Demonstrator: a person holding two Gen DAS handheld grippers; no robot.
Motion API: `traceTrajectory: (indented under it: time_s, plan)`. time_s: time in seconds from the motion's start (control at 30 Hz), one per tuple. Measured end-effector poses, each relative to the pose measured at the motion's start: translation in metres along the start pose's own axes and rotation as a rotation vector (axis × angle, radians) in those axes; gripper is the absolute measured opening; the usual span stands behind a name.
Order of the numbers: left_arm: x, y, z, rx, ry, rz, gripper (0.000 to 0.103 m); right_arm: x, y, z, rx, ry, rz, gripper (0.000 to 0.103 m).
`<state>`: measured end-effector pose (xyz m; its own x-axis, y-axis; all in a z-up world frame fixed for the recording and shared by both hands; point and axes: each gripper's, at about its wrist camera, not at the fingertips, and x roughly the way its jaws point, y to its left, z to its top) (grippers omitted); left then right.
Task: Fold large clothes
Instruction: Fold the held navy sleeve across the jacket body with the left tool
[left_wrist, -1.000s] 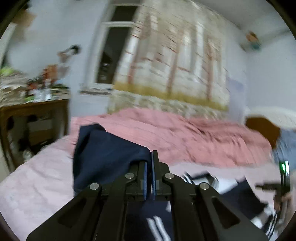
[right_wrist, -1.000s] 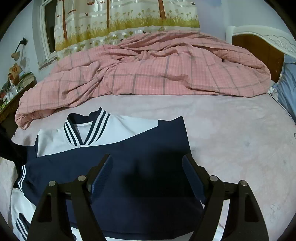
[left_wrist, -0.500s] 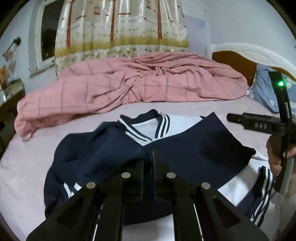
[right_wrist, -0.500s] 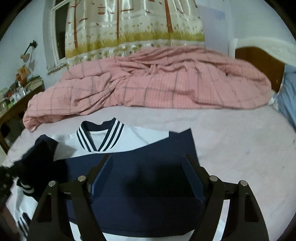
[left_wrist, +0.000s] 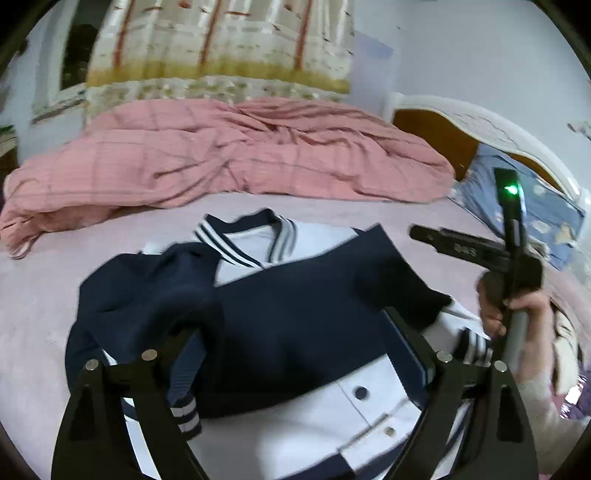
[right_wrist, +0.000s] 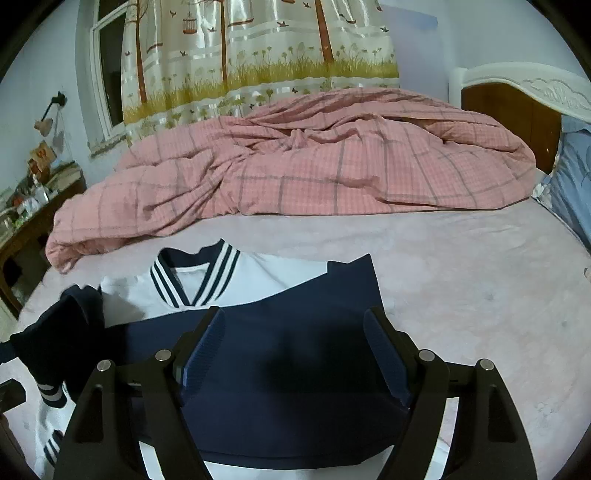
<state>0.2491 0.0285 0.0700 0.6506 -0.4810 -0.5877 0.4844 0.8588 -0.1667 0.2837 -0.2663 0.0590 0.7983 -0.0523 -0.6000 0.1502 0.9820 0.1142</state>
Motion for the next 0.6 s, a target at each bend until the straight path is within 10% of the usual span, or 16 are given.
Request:
traceTrajectory:
  time_s: [0.43,0.6]
  plan:
    - [0.011,0.012,0.004,-0.196,0.205,-0.332,0.097,-0.003,0.035,-0.008,-0.062,0.065,0.146,0.079]
    - [0.056,0.047,-0.013,-0.380,0.303,-0.277,0.094,-0.029,0.045,-0.008,-0.058,0.055,0.279,0.079]
